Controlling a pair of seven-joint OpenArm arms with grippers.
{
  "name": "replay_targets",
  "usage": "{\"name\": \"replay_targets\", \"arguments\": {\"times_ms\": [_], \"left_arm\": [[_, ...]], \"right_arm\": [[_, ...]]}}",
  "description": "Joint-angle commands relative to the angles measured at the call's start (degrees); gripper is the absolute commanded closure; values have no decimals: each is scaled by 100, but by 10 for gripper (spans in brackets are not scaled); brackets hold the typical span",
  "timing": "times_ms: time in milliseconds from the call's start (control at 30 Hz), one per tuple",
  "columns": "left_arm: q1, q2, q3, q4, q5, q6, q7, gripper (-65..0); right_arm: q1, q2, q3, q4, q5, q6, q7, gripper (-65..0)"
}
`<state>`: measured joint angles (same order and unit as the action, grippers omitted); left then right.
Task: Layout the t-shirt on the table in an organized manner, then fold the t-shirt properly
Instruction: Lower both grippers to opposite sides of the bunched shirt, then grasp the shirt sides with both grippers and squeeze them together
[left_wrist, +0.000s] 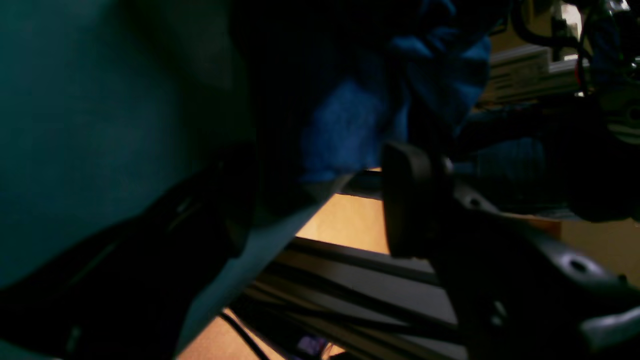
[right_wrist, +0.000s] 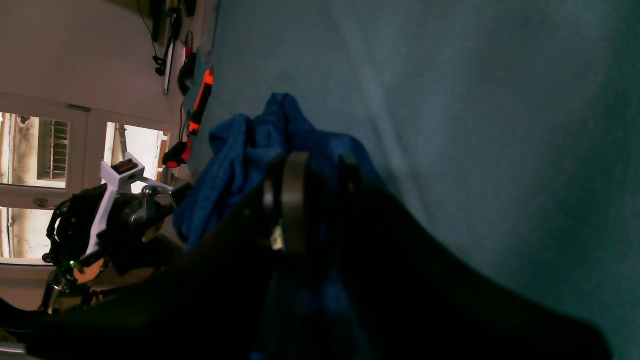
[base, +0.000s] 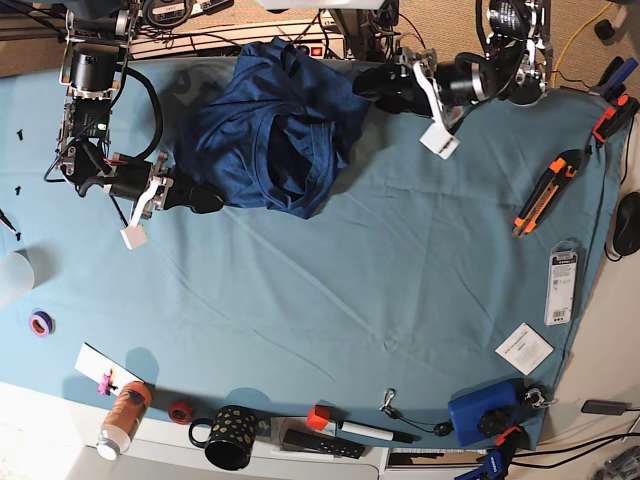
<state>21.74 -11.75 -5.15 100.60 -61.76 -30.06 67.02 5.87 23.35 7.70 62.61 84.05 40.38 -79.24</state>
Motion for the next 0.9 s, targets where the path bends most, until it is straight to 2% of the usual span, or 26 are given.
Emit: {"name": "replay_targets", "arguments": {"times_ms": [0,133,200,333,433,600,867], "left_arm": [[15,35,92,57,-39,13,7,-399],[-15,212,601,57,221,20,-173,-399],[-92,284,876,57,354,17,-203,-382],[-289,420,1252,57,581,24,-214,-254],[-415,527,1316,57,815,184,-269,-167],[-516,535,1311,57,1080,192,-319,0],[-634,535,1311,57,1211,190,-317,0]], "right_arm": [[31,31,-26,28,59,-59,-76,-102],[31,31,-26,28,63,-59,-76,-101],[31,31,-26,28,85,-59,-76,-71],[31,31,-26,28,95,-59,-76,-34],[28,33,-26,31,95,-59,-76,-3],[31,33,-17,39,95,-59,-76,0],[13,33,160,455,95,-52,-76,0]]}}
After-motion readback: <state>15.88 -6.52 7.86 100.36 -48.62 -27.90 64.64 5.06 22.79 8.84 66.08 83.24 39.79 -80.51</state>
